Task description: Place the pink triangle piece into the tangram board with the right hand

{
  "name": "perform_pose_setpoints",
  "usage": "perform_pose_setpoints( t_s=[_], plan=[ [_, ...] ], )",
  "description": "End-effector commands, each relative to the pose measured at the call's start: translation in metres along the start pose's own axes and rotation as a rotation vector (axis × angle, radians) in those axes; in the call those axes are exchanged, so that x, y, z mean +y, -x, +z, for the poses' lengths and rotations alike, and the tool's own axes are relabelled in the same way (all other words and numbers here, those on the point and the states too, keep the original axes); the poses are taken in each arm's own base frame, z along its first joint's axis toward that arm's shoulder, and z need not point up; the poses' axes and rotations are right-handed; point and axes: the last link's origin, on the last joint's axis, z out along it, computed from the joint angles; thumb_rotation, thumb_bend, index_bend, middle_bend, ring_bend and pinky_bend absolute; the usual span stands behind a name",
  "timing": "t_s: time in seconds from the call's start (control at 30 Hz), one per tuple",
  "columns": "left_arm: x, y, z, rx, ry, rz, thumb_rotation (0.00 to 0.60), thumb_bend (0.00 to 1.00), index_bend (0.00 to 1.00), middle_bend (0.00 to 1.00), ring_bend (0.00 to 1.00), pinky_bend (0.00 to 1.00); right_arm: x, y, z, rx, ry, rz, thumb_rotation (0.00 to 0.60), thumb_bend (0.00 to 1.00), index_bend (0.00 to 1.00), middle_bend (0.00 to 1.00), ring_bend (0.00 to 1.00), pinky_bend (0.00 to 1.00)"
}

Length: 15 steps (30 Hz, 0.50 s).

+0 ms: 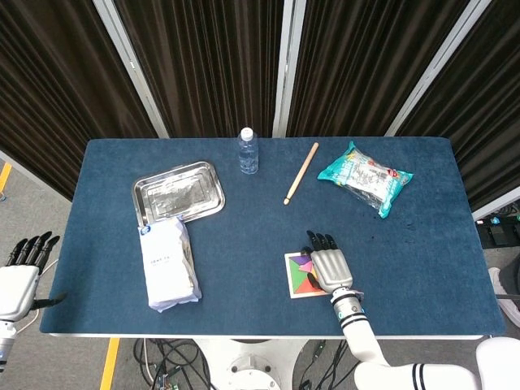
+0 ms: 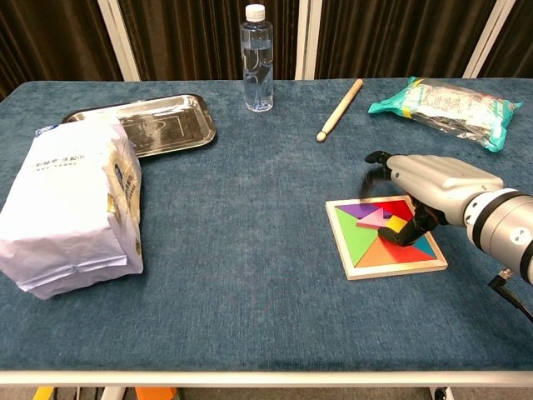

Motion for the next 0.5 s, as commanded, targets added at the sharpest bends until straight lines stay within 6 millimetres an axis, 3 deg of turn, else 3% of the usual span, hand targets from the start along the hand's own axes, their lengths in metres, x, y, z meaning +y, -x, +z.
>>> perform_pose_setpoints(
  t_s=[0.03,0.33,0.4,0.5],
  plan=[
    [0.000,0.000,0.000,0.001,0.000,0.000,0.600,0.00,0.00,0.00,0.00,0.00,0.001,-0.001,-0.001,0.004,0.000,0.004,0.600,0.28,0.25,0.00,0.00,0.00],
    [0.002,-0.001,0.001,0.004,0.001,0.000,0.600,0.00,0.00,0.00,0.00,0.00,0.009,-0.009,-0.004,0.006,-0.020,0.020,0.600,0.29,0.25,0.00,0.00,0.00],
    [0.001,-0.001,0.001,0.003,0.001,0.001,0.600,0.00,0.00,0.00,0.00,0.00,0.012,-0.010,-0.006,-0.001,-0.045,0.038,0.600,0.36,0.25,0.00,0.00,0.00],
    [0.001,0.000,0.000,-0.003,-0.001,0.005,0.600,0.00,0.00,0.00,0.00,0.00,0.018,-0.016,-0.008,0.022,-0.087,0.082,0.600,0.60,0.29,0.00,0.00,0.00]
  ],
)
